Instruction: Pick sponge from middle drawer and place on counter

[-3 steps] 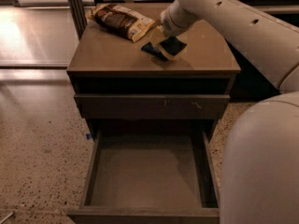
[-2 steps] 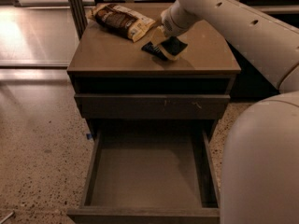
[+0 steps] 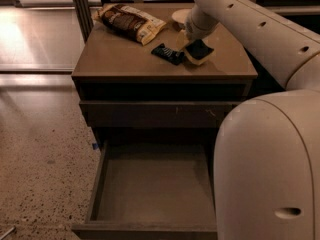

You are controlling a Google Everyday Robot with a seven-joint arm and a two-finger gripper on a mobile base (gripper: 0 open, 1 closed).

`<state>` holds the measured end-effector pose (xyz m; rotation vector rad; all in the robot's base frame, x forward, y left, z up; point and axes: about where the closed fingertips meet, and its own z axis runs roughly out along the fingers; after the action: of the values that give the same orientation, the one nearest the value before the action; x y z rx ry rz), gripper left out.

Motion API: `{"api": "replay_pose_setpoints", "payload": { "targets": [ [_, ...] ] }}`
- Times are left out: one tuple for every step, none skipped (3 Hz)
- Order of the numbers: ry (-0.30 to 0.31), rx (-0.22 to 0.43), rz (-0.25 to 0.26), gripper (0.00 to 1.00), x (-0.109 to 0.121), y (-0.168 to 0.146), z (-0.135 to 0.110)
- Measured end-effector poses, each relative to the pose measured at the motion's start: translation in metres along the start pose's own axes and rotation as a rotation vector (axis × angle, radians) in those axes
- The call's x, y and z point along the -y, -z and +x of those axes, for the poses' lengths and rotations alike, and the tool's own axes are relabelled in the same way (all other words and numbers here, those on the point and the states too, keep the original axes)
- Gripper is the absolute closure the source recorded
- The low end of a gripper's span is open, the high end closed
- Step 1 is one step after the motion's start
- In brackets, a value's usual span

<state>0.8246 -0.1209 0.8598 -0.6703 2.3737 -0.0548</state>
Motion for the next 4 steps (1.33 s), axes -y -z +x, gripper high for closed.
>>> {"api": "replay_pose_setpoints", "payload": {
  "targets": [
    [-0.057,-0.066,0.093,1.0,0.048,-0.001,0.017],
    [-0.104,-0.118,0.15,1.0,0.081,0.0,0.033],
    [-0.135,-0.189,0.106,1.0,0.085,-0.007,0.052],
    [-0.15,-0.217,-0.025,1.0,0.068,-0.012,0.064]
  ]
}}
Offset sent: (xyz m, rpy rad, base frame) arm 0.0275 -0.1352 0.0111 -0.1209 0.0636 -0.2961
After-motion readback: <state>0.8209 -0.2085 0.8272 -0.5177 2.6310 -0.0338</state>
